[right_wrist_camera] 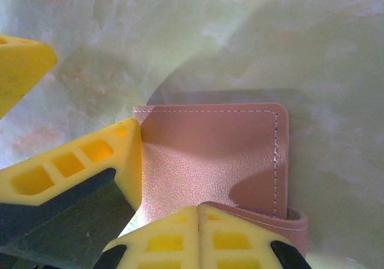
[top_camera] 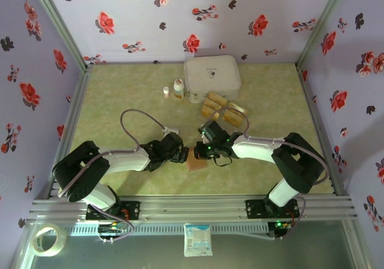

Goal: Put the credit cards into the card holder
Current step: Close the button on the card holder.

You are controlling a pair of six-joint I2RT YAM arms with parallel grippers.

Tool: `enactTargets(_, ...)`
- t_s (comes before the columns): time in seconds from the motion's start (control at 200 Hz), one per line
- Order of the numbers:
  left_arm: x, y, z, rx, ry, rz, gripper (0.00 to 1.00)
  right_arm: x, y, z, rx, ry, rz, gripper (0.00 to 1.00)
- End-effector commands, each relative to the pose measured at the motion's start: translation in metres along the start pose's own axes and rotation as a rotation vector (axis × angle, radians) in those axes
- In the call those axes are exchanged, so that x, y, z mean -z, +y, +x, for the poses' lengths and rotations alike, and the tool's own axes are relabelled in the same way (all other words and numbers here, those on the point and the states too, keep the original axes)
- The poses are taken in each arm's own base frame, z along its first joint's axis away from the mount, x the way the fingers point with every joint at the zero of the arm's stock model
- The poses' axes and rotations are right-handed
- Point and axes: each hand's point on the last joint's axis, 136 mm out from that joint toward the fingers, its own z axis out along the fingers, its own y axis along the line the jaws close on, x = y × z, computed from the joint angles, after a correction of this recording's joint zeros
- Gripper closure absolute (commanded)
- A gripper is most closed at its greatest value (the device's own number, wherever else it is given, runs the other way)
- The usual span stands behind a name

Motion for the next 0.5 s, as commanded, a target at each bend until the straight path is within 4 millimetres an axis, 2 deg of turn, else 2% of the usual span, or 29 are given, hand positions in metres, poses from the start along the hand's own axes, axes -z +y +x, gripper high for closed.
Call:
enactTargets(0.0,-0.005,0.008,0.020,-0.054,0.063,-0.043,0.00,-0.004,-0.015,0.016,-0.035,0.038,0.035,1.00)
enactTargets(0.495,-0.004,0.008,0.019,-0.053,0.062,-0.045,0.00,-0.011,-0.047,0.047,-0.111,0.040,0.059,1.00)
